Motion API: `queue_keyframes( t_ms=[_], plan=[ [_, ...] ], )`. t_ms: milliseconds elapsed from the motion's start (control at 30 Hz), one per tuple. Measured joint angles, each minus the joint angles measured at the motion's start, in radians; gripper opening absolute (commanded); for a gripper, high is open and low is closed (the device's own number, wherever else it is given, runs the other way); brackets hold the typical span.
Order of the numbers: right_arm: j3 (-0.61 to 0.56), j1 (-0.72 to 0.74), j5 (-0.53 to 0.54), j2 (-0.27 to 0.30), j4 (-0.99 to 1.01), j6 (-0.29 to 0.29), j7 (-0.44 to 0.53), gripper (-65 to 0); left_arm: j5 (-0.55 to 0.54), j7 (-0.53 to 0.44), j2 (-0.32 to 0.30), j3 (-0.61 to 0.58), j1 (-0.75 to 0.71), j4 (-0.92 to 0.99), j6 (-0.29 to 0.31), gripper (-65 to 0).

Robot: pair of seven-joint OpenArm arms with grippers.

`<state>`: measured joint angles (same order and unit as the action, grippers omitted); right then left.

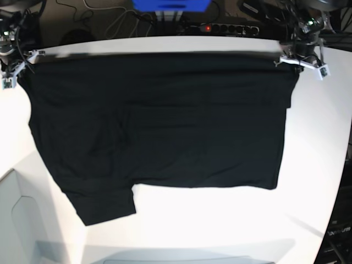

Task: Fold the T-shirt properly
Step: 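Grasp the shirt edge with both grippers and drag it toward the robot, then reach both grippers forward and grasp the shirt's hem corners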

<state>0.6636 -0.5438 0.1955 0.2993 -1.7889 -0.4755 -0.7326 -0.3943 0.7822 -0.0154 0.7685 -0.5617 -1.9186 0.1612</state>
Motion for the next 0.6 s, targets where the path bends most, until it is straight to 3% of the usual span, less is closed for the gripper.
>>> queue_keyframes(
  t_ms=[367, 500, 600],
  plan=[
    [-0.002, -0.026, -0.004, 0.005, 0.004, 0.000, -0.009, -63.1, -0.003, 0.000, 0.002, 0.000, -0.069, 0.002, 0.001, -64.9],
    [-0.002, -0.026, -0.005, 0.005, 0.003, 0.000, -0.012, -45.2, -0.011, 0.009, -0.001, 0.012, -0.072, -0.002, 0.002, -64.3],
    [0.000, -0.034, -0.004, 0.008, 0.000, 0.000, -0.002, -31.4, -0.022, 0.006, 0.006, 0.084, -0.078, -0.008, 0.008, -56.7]
  ],
)
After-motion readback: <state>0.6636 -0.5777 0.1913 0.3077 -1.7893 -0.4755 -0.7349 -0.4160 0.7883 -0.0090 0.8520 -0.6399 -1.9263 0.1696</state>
